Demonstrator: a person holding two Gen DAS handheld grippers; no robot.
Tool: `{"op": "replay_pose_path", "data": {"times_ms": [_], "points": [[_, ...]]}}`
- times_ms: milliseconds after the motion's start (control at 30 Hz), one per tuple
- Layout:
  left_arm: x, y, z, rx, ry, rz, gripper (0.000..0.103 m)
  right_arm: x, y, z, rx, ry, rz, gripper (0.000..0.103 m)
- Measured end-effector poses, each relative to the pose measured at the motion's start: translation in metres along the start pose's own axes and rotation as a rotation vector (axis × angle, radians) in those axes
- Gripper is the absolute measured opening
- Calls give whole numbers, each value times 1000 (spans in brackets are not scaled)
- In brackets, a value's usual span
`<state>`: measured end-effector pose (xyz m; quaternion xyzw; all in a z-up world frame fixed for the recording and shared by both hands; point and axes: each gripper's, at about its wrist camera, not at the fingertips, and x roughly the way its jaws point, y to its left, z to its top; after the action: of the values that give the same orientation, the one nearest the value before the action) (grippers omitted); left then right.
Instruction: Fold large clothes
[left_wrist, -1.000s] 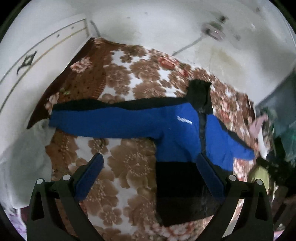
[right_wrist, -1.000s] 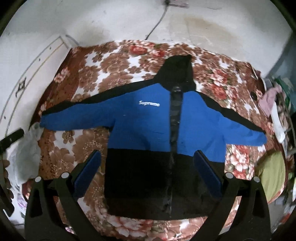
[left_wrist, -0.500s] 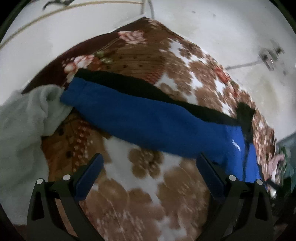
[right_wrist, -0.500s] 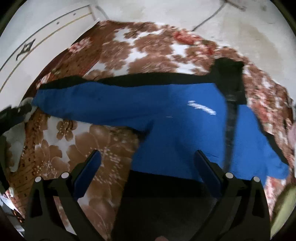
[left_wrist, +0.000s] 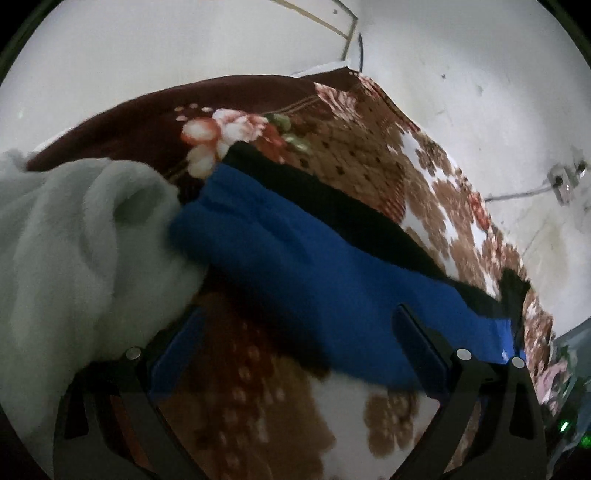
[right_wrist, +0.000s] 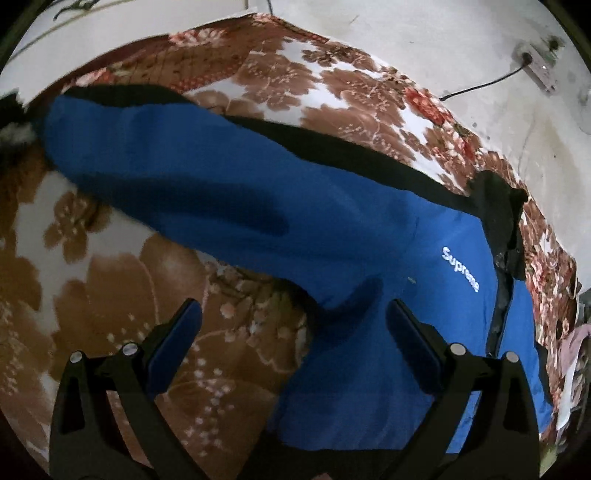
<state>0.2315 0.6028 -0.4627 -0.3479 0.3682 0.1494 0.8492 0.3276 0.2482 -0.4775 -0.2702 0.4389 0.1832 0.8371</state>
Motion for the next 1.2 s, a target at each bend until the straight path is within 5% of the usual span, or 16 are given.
{"op": "replay_pose_path", "data": {"times_ms": [233, 300, 333, 600, 933, 1200], "points": [[29, 10, 24, -50, -18, -26, 97, 14, 10, -13, -68, -38, -47, 98], [32, 6, 27, -31, -22, 2, 64, 17, 10, -12, -64, -46, -58, 98], [36, 3, 28, -22, -7, 28, 17, 20, 9, -11, -59, -39, -60, 98], [-15, -45, 45, -40, -61, -91, 9, 41, 10, -7, -50, -16, -29, 98], [-86, -209, 95, 118, -188, -330, 8, 55, 10, -5, -21, 13, 51, 98], [-93, -338, 101, 209, -184, -469, 7, 53, 11, -6, -15, 54, 53, 99]]}}
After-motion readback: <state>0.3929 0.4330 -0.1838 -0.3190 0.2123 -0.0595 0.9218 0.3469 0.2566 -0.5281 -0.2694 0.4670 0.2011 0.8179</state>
